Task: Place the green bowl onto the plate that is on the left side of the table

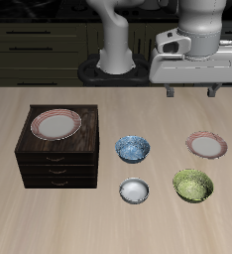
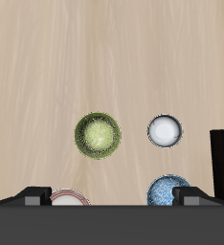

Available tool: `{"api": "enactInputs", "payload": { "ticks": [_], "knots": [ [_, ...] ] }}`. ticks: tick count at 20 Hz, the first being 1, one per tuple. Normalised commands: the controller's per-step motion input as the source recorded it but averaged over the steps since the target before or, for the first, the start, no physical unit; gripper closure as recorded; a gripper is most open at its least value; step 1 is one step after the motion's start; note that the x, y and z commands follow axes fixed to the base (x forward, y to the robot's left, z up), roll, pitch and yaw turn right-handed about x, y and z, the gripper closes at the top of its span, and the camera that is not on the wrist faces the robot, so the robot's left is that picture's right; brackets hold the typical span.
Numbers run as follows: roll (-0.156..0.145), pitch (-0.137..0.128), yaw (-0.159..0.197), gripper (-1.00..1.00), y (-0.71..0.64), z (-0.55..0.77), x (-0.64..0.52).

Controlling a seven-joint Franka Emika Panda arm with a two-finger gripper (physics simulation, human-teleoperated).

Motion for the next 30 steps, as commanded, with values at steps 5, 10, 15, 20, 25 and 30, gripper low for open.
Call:
{"api": "enactInputs", "payload": {
  "ticks": [5, 10, 15, 20, 25, 30],
  "knots": [
    [0.001, 0.035, -0.002, -1.0, 0.06, -0.28, 0.05],
    [-0.004, 0.019, 0.005, -1.0, 0.03, -0.27, 0.09],
    [0.003, 0.01, -0.003, -1.0, 0.04, -0.23, 0.04],
    [-0.008, 0.01, -0.01, -1.0, 0.04, -0.35, 0.04],
    [-0.015, 0.007, -0.032, -1.0, -0.04, -0.27, 0.05],
    [-0.001, 0.025, -0.002, -1.0, 0.02, -0.36, 0.11]
  ]
}}
